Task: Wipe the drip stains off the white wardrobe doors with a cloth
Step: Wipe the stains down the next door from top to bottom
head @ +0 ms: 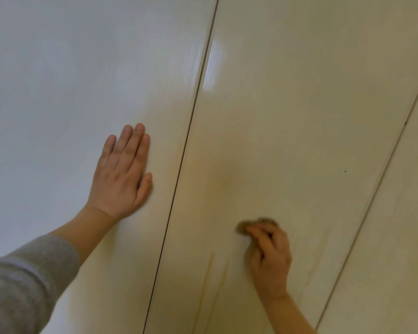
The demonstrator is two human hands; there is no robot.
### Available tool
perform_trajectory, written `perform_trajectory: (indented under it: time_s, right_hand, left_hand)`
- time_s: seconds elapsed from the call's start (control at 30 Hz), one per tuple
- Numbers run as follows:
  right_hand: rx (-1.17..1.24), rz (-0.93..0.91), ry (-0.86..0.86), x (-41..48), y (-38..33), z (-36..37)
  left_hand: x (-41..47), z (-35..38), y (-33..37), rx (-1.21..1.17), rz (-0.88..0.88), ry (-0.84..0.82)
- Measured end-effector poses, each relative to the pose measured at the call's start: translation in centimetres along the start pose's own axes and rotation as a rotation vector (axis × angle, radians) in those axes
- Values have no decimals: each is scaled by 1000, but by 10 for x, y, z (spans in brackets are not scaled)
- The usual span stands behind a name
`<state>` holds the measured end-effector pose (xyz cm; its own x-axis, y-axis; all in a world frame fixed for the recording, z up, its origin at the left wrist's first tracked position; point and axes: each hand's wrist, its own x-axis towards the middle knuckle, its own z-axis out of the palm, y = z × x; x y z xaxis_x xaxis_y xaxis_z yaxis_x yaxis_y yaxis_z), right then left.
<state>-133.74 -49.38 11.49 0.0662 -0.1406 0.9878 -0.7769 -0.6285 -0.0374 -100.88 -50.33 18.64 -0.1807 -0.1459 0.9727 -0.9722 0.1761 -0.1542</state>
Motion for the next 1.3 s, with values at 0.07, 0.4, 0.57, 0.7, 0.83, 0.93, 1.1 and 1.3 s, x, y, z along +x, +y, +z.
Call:
perform_trajectory:
  time_s: [0.07, 0.4, 0.57, 0.7, 0.83, 0.93, 1.1, 1.3]
  right_hand:
    - [0, 21, -114, -41, -1, -2]
    - [-37, 90, 45, 84, 21, -31]
    - [-40, 79, 11, 7, 31, -12]
    - [-2, 101, -241, -67, 22, -29]
    - [2, 148, -198, -25, 20, -44]
    - [-53, 109, 27, 52, 28, -51]
    - [-64, 121, 143, 76, 47, -42]
    - [-51, 173, -123, -57, 48, -40]
  left_hand:
    - [0, 1, 1, -1, -3, -3]
    - [8, 6, 56, -105, -140, -7]
    - [6, 16, 58, -33, -140, -4]
    - [4, 16, 61, -23, -147, -36]
    - [5, 15, 62, -24, -160, -53]
    - [7, 15, 62, -32, -164, -45]
    - [7, 14, 62, -33, -164, -31]
    - [6, 15, 62, -27, -165, -42]
